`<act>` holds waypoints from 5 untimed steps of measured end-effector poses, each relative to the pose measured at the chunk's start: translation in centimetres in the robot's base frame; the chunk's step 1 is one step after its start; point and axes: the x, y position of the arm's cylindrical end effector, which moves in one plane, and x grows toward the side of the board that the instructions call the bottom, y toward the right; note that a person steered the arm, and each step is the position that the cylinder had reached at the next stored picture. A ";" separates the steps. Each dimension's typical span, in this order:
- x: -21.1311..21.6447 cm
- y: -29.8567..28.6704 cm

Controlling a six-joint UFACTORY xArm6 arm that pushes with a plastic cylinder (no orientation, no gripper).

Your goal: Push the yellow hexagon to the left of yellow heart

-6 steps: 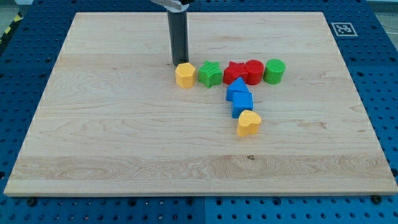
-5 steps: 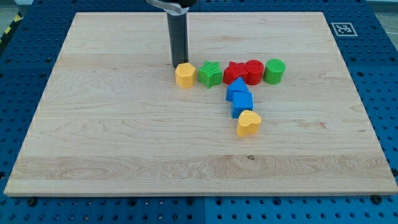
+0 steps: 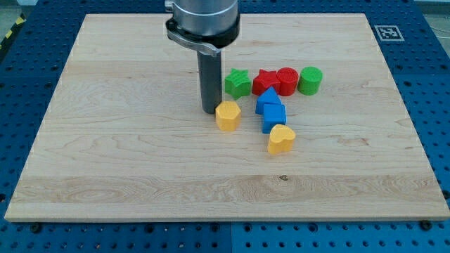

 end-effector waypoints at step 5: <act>7.7 2.9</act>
